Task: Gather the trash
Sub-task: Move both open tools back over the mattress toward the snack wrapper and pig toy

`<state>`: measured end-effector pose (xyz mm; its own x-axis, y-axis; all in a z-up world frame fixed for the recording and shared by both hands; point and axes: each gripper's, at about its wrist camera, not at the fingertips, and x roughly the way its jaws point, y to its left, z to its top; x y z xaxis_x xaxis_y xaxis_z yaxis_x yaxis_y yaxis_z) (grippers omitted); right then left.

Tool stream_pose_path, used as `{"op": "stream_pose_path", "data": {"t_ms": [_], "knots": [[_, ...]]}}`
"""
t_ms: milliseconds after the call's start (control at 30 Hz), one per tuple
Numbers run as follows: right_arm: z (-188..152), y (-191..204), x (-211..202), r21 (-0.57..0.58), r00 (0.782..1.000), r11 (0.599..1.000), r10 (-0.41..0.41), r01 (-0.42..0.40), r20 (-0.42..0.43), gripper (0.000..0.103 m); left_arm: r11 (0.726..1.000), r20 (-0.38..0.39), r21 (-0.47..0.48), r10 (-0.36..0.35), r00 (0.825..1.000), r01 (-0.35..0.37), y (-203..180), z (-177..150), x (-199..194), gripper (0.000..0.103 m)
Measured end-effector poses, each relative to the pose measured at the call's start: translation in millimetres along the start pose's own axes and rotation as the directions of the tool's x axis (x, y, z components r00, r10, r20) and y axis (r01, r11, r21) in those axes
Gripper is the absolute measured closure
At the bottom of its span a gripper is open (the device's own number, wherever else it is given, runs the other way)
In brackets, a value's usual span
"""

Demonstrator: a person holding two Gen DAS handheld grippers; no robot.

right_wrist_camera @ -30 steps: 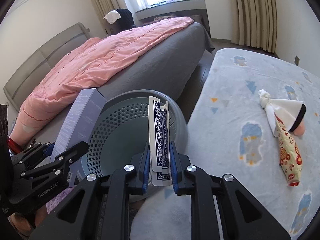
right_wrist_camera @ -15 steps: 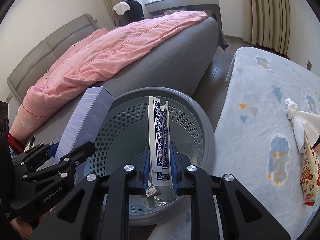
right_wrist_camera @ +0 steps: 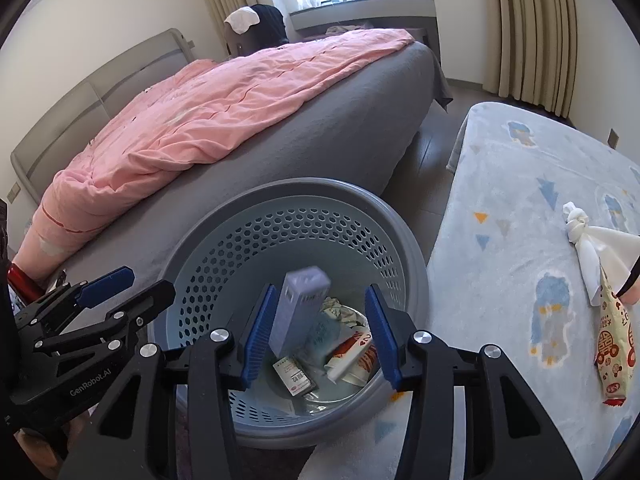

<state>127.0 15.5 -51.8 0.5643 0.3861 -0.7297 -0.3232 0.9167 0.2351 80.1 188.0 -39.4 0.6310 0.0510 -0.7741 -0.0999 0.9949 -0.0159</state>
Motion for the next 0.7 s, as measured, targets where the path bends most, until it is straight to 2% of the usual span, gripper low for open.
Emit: {"op": "stream_pose_path", "data": {"t_ms": [533,700], "knots": [[-11.4,-1.3,-18.8,0.003,0.999,0.999,-0.050,0.050,0.022,0.044,1.000,0.013,0.001,0.014,1.000,-0.014,-8.5,-5.1,-15.9,0.036],[-16.3,-9.4,-31.4,0.019,0.997,0.998,-0.068,0.067,0.037,0.036,1.000,0.017,0.003,0.008,1.000,-0.008,-14.9,-7.8,-23.5,0.036]]}}
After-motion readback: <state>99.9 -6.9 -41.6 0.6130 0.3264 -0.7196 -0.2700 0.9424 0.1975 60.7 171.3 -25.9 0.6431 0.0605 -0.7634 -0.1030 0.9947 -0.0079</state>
